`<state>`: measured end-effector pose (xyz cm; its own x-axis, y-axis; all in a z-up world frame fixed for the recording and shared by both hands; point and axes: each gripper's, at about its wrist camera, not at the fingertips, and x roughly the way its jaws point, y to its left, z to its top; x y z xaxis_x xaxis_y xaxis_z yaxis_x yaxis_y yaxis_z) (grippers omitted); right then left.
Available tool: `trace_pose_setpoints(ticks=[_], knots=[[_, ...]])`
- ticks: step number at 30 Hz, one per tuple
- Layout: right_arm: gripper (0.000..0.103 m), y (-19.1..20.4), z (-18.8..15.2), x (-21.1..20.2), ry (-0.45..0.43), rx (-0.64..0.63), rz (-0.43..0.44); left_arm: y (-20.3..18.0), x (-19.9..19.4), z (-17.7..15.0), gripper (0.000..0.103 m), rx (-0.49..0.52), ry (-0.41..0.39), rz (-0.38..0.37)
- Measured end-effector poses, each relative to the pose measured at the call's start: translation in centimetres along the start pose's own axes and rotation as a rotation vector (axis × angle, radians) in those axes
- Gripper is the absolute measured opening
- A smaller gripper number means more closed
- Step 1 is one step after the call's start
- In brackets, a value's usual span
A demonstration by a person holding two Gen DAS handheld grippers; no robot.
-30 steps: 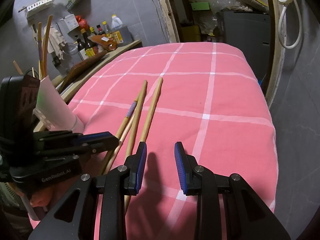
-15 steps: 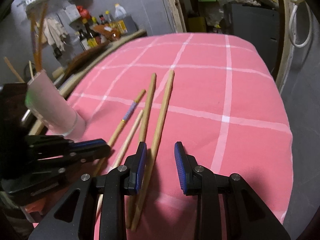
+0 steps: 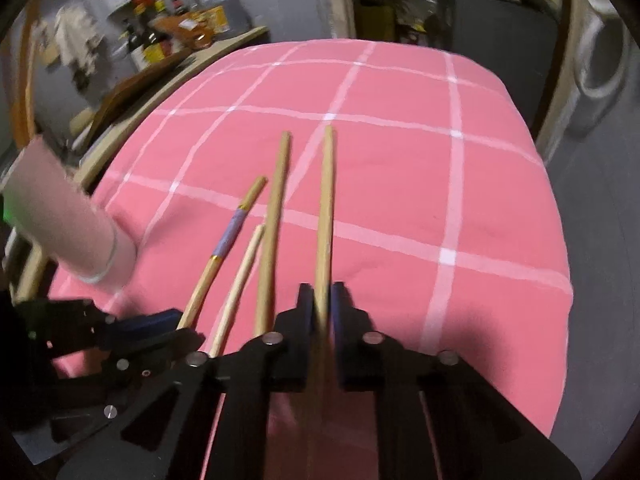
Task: Organize utensils
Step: 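Close the left gripper on the purple-banded chopstick while the right gripper grasps another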
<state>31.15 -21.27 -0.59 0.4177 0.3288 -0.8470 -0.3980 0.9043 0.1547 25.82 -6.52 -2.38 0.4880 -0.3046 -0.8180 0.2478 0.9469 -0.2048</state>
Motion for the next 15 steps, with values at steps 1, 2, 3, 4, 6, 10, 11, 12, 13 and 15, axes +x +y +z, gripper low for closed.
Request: trace_pose_setpoints(ticks=[1,2,3,4,6,10,11,12,13,15], knots=[[0.005,-0.4,-0.2,-0.2,-0.002,0.033,0.018,0.1,-0.1,0.0,0.008,-0.007,0.001,-0.004],[0.005,-0.7,-0.4,-0.4,-0.008,0.057,0.033,0.2,-0.2,-0.2,0.007,-0.015,0.002,-0.009],[0.005,-1.0,-0.8,-0.7,-0.02,0.084,0.059,0.4,-0.4,-0.3,0.006,-0.021,0.002,-0.012],[0.005,-1.4,-1.2,-1.0,-0.031,0.113,0.087,0.4,-0.5,-0.3,0.006,-0.024,0.002,-0.013],[0.005,-1.9,-2.1,-1.5,-0.054,0.158,0.125,0.6,-1.1,-0.7,0.004,-0.026,-0.002,-0.021],[0.005,-2.1,-4.7,-3.3,-0.124,0.233,0.202,0.5,-2.0,-1.3,0.004,-0.016,-0.022,-0.04],[0.005,-2.0,-5.1,-3.6,-0.139,0.242,0.21,0.4,-2.2,-1.5,0.004,-0.013,-0.027,-0.043],[0.005,-1.9,-5.7,-4.1,-0.163,0.252,0.218,0.4,-2.5,-1.7,0.004,-0.011,-0.032,-0.049],[0.005,-1.9,-6.3,-4.6,-0.188,0.26,0.226,0.4,-2.8,-1.9,0.004,-0.01,-0.04,-0.055],[0.005,-1.9,-7.0,-5.5,-0.236,0.275,0.234,0.5,-3.8,-2.4,0.004,-0.008,-0.07,-0.061]])
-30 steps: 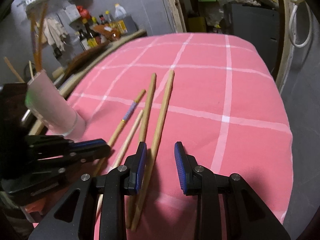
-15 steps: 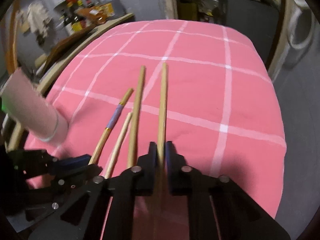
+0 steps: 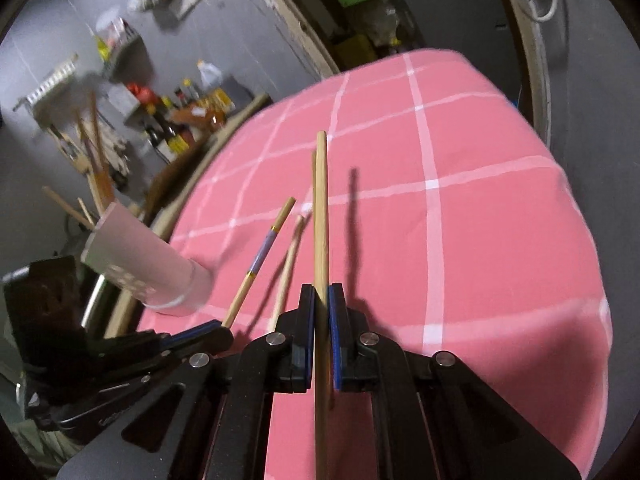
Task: Organize utensils
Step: 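Close the left gripper on the purple-banded chopstick while the right gripper grasps another, then lift both chopsticks upright and carry them over the white basket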
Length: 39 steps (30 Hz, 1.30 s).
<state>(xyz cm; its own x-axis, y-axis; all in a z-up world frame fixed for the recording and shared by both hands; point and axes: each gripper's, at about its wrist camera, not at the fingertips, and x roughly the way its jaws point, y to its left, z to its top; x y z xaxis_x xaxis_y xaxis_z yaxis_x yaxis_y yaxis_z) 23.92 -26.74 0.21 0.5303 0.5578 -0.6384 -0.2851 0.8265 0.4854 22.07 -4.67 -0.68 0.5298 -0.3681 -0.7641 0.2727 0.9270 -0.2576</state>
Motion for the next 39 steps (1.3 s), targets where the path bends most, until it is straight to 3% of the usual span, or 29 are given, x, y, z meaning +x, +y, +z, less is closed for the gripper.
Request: trace_pose_setpoints(ticks=[10,19,29,39], knots=[[0.005,4.6,-2.7,-4.2,-0.373,-0.085,0.054,-1.0,-6.5,-1.9,0.004,0.058,-0.349,-0.002],[0.005,8.9,-3.7,-6.0,-0.599,-0.174,0.097,0.0,-11.6,-2.8,0.004,0.03,-0.613,0.0],[0.005,14.1,-1.2,-5.1,-0.736,-0.237,0.212,5.9,-17.7,-2.1,0.004,-0.078,-0.828,0.09],[0.005,20.7,2.0,-1.9,-0.811,-0.287,0.358,15.9,-21.6,0.0,0.004,-0.273,-0.983,0.193]])
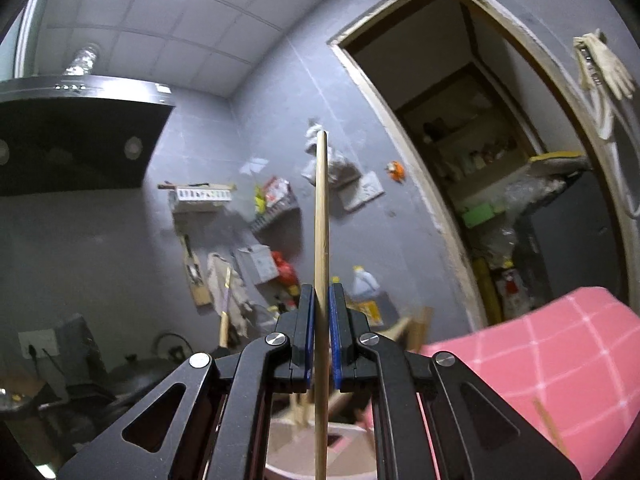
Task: Organize utensils
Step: 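Lift both chopsticks upright and carry them over the white basket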
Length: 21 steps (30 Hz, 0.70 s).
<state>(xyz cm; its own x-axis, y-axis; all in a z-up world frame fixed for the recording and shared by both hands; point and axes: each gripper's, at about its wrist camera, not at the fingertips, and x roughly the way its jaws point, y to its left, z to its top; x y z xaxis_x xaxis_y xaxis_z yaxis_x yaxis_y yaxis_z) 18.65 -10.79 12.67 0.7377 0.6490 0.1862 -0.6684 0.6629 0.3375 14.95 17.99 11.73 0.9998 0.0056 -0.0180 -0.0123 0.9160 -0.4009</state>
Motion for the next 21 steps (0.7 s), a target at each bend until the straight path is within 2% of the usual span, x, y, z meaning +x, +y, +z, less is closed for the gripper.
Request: trace_pose_setpoints(ticks=[6,13,21], knots=[[0.005,0.9,-1.2,2.9,0.016,-0.007,0.034,3.6,1.8,1.3,0.004,-0.068,-0.03,0.041],[0.005,-0.5,-3.1,4.5,0.051,-0.033,-0.023,3.4,3.1,-0.1,0.004,-0.065,-0.036,0.081],[0.005,-1.7,-4.8,5.0,0.082,-0.058,-0.077,2.4,2.8,-2.3,0.004,-0.013,-0.051,0.114]])
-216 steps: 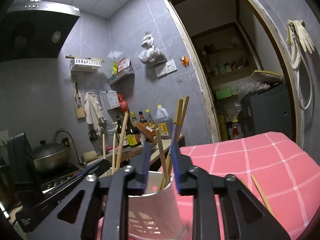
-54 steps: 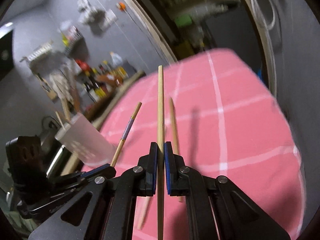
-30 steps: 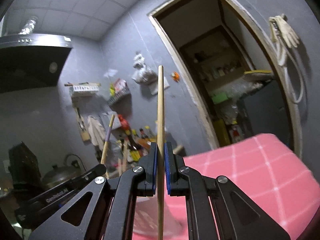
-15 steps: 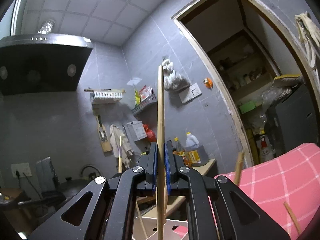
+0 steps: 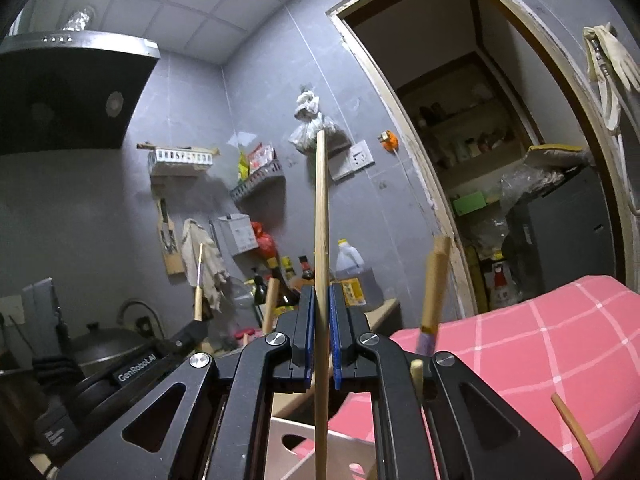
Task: Organize utensils
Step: 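Lift both chopsticks upright and carry them over the white basket, then lower both held chopsticks into the basket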
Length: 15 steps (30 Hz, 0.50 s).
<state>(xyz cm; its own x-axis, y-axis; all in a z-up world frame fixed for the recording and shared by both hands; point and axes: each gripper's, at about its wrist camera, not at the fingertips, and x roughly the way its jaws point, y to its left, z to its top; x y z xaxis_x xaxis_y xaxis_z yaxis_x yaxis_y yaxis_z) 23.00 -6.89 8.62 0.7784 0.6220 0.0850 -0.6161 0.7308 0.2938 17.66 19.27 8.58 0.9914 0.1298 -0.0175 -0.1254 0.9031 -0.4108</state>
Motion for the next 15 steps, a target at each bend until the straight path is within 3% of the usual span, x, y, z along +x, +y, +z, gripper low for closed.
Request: trace_pose_setpoints(ticks=[15], knots=[[0.005,0.1,-1.8,0.1,0.092,-0.036,-0.024,-1.2,-0.3,-2.8,0.004,0.096,0.037,0.012]])
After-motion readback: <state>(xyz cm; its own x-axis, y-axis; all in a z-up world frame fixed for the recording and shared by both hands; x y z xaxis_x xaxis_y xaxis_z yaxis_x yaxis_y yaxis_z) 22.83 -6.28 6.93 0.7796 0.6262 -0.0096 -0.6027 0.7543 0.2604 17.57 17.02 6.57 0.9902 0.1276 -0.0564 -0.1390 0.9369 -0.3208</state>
